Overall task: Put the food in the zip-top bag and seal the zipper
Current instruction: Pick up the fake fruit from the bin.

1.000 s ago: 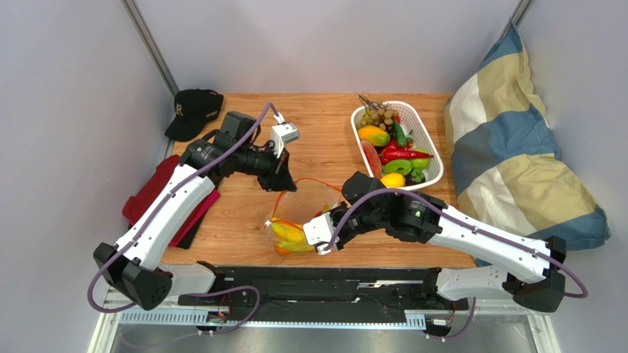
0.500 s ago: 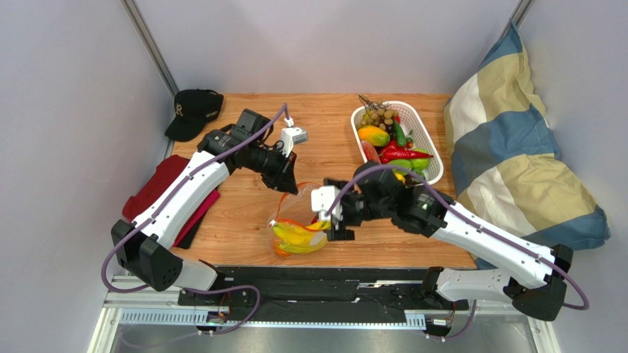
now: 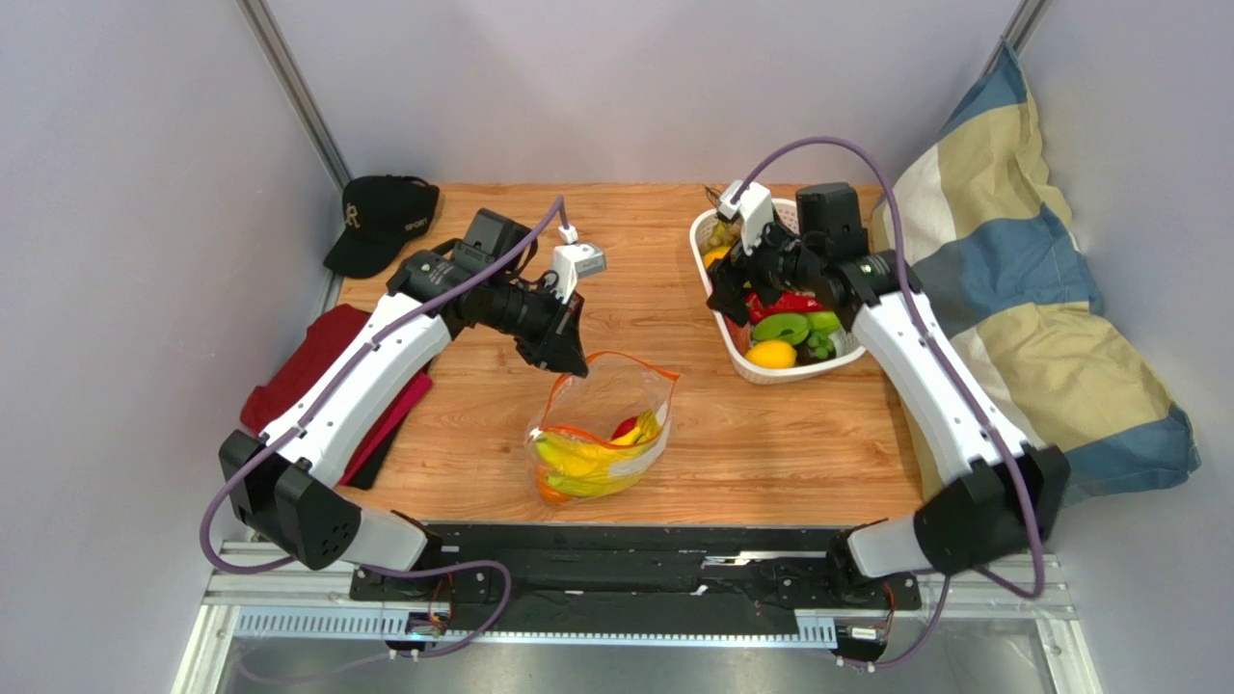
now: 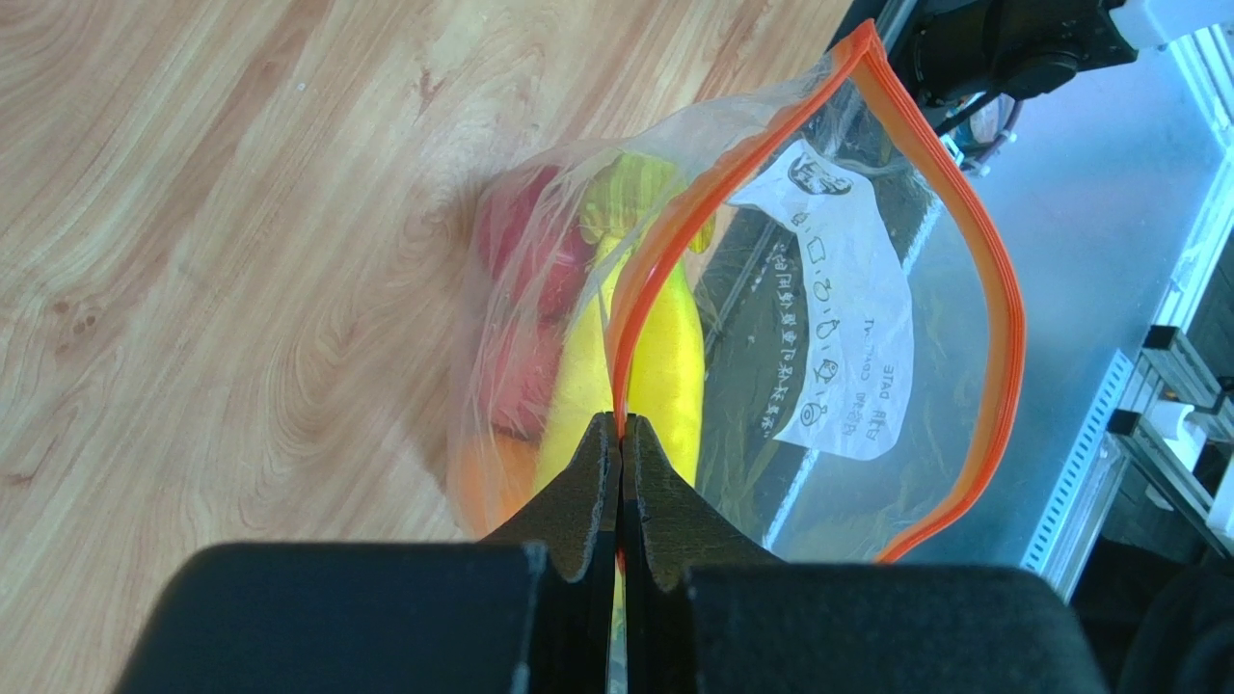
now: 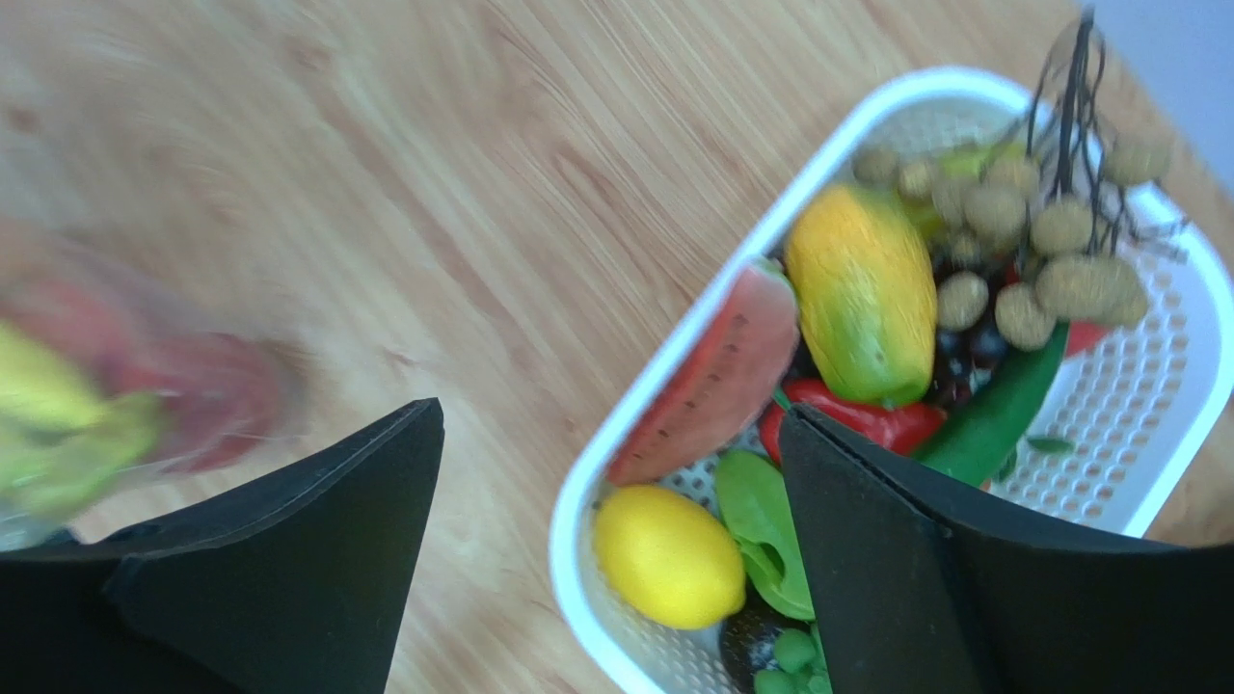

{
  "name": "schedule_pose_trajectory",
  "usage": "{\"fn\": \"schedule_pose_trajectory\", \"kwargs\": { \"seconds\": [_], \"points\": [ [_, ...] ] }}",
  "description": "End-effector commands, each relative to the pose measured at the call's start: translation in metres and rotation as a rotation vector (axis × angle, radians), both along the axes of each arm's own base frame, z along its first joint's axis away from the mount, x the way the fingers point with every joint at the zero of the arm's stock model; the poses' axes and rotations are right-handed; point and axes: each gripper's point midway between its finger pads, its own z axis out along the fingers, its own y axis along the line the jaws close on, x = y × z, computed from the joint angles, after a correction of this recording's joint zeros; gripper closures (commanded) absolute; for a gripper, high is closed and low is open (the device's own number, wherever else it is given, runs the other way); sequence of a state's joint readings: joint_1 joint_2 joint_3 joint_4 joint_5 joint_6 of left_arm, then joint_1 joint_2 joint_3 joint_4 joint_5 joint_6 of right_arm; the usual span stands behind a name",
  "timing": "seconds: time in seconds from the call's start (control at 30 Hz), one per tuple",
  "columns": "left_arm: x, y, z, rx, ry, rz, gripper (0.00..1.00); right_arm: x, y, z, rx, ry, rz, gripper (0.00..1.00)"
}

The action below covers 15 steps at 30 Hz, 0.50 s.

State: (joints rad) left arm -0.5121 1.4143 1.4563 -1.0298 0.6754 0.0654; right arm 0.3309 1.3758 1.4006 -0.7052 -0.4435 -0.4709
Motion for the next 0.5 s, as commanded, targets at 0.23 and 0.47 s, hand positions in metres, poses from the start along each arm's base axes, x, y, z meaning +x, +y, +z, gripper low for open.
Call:
{"fn": "schedule_pose_trajectory", "kwargs": {
  "seconds": [0.23, 0.47],
  "points": [
    [0.001, -0.006, 0.011, -0.036, -0.004, -0.011, 1.0, 0.114, -0.046, -0.052, -0.257, -0.218, -0.015, 0.12],
    [0.0, -0.007, 0.011, -0.041, 0.006, -0.017, 1.0, 0.144, -0.048, -0.085, -0.383, -0.252, 0.068, 0.13]
  ]
}}
